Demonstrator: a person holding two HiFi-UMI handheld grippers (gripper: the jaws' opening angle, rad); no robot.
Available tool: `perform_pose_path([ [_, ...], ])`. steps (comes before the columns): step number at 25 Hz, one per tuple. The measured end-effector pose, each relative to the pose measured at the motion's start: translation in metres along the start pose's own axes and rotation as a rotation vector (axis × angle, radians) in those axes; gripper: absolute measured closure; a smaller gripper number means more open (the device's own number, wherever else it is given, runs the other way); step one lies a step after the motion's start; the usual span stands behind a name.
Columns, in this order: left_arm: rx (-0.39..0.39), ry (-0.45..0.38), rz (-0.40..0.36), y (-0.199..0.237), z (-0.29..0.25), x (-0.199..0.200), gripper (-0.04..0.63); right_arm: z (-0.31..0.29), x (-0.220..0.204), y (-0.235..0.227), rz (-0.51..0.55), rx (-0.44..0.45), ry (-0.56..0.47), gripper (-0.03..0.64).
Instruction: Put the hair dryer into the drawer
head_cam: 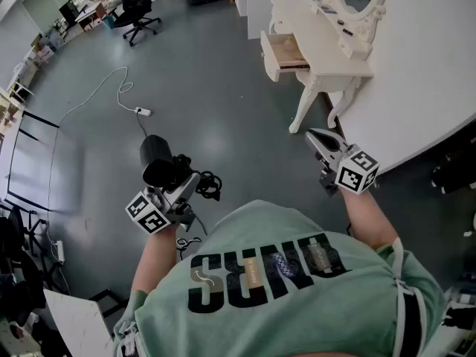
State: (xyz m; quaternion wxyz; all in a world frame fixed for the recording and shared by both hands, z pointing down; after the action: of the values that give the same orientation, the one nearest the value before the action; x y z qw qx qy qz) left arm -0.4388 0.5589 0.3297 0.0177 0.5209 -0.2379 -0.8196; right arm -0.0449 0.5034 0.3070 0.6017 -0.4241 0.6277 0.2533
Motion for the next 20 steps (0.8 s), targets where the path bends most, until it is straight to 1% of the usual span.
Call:
perform_pose_path([
  [7,-0.01,0.005,0.004,-0.002,-0.01,-0.004,0.339,0.006,0.0,-0.005,0.003,-0.004,0.003,0.629],
  [16,-0.024,0.007,0.007,-0.001,-0.058,-0.02,0.339,0.02,0.007,-0.048,0.011,-0.008,0.002,0.629],
  [20,-0.026,0.009,0.002,-0.005,-0.085,-0.03,0.339,0.027,0.014,-0.066,0.035,0.01,-0.002,0.629],
])
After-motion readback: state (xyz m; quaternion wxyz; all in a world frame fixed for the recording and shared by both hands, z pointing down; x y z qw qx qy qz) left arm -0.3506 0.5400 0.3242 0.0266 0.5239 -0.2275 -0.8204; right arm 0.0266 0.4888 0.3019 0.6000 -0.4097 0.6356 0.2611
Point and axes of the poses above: the fingertips, and each gripper's own axes: z backward along the fingers, y to its left, x out of its top, the point moved 7 cm from there along z, backward along the fingers, and after that the axes turned 13 degrees about -x, right-handed, at the moved point
